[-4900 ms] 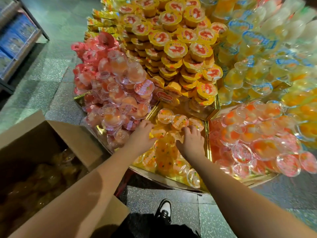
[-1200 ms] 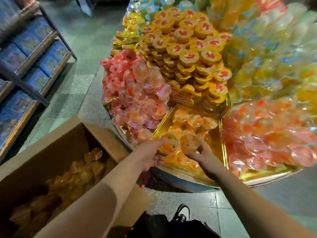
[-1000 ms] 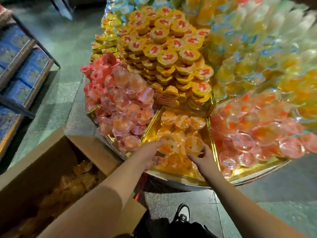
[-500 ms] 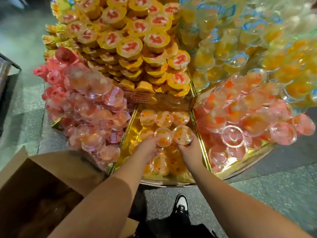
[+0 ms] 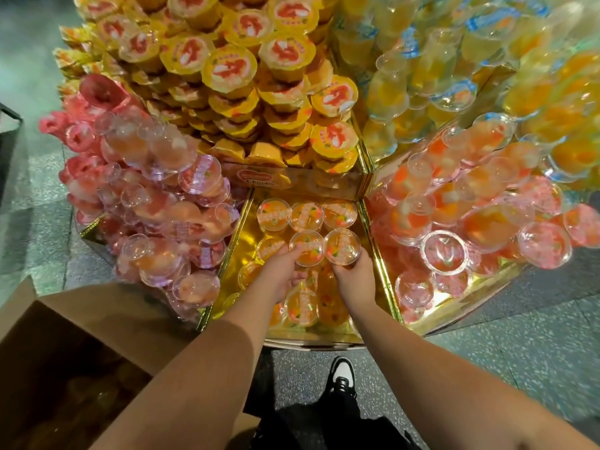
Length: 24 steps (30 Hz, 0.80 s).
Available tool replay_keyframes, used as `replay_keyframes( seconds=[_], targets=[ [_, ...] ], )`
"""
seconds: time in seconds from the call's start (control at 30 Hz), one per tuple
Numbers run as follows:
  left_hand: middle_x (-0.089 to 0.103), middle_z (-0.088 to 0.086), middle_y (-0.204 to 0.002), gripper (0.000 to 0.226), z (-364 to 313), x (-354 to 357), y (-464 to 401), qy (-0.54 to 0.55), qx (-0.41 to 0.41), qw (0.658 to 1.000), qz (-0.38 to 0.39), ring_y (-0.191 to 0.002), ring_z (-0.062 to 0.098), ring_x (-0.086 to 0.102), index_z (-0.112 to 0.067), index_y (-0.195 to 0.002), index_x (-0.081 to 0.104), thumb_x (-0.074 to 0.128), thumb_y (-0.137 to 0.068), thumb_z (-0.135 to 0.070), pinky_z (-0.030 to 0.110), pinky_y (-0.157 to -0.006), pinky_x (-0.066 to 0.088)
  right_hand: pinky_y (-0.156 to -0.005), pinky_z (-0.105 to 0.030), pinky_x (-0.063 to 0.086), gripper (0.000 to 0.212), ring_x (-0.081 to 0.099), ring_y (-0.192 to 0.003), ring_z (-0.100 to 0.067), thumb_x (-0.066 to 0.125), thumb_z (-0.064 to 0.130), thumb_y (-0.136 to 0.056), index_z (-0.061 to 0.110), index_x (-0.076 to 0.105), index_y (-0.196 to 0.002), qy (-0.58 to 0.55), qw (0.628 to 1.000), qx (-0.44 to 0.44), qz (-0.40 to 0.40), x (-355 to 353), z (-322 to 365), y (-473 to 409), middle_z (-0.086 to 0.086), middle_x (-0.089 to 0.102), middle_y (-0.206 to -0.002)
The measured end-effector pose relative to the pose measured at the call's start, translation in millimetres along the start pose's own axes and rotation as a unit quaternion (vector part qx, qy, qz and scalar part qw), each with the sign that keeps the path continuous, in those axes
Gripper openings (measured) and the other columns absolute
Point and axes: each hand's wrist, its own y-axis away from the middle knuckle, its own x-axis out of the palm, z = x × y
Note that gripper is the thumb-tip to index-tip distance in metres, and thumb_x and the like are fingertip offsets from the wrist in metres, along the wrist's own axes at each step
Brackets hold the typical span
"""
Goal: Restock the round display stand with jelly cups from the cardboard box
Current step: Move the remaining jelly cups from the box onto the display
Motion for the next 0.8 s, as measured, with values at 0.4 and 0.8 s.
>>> replay_keyframes(
  seconds=[0.4, 0.8],
  targets=[
    [0.058, 0.0, -0.117, 0.061, -2, 2, 6, -0.093, 0.01, 0.995, -0.025, -0.093, 0.021, 0.065, -0.023, -0.153, 0.029, 0.043, -0.101, -0.052, 0.027, -0.067, 0.05, -0.085, -0.039, 0.053, 0.052, 0.064, -0.103, -0.028, 0.078, 0.018, -0.08, 0.011, 0.052, -0.125, 0.035, 0.998, 0.054, 0.007, 0, 6, 0, -0.01, 0.059, -0.122],
    [0.063, 0.002, -0.102, 0.051, 9, -37, 45, -0.017, 0.019, 0.999, -0.028, -0.075, 0.019, 0.057, -0.016, -0.142, 0.047, 0.044, -0.102, -0.048, 0.025, -0.056, 0.041, -0.067, -0.029, 0.047, 0.063, 0.062, -0.083, -0.018, 0.067, 0.03, -0.091, 0.006, 0.041, -0.143, 0.089, 0.989, 0.084, 0.079, -37, 22, 51, -0.01, 0.062, -0.122]
  ],
)
